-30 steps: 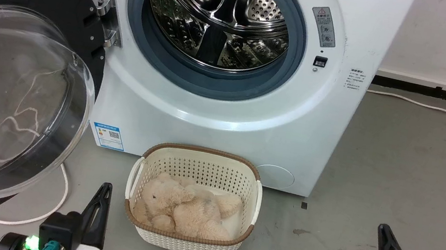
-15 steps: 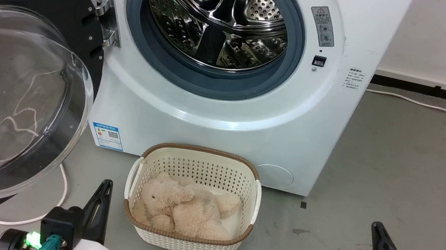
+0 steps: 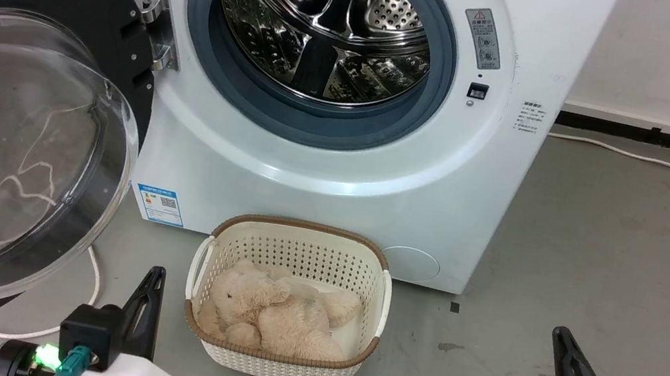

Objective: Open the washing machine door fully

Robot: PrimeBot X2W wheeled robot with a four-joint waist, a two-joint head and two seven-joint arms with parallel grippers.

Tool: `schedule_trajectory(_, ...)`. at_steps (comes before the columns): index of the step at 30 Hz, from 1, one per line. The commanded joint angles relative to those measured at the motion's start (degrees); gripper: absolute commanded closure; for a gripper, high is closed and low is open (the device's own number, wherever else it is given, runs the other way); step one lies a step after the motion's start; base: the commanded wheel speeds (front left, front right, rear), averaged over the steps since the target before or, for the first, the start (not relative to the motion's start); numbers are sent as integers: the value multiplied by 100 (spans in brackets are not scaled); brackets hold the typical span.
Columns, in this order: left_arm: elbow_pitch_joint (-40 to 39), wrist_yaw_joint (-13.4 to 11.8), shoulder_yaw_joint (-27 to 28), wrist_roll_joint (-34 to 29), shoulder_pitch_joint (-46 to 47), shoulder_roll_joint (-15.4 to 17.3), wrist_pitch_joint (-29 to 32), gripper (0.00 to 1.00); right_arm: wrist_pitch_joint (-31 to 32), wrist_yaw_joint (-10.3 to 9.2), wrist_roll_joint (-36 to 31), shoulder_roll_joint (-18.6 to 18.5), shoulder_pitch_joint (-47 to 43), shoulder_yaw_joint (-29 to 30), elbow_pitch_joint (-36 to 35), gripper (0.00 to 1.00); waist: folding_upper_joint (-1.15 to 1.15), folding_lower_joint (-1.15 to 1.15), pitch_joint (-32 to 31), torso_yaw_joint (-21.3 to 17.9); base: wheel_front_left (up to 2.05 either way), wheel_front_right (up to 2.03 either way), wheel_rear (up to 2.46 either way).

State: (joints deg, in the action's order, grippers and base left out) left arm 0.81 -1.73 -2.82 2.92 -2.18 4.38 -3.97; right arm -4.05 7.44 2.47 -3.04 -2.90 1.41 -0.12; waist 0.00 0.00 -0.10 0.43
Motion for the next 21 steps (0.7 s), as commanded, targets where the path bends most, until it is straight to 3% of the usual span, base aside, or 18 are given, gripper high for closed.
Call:
schedule_trajectory(1,-26,40,37,-58,101,-25,34,100,39,3,-46,12,93,-18,8,100,0,0,0,-2,0,0,0)
schedule_trajectory(21,-65,134,210,-223,183,-113,291,100,297,4,-188,15,232,-105,11,100,0,0,7,-31,0,0,0)
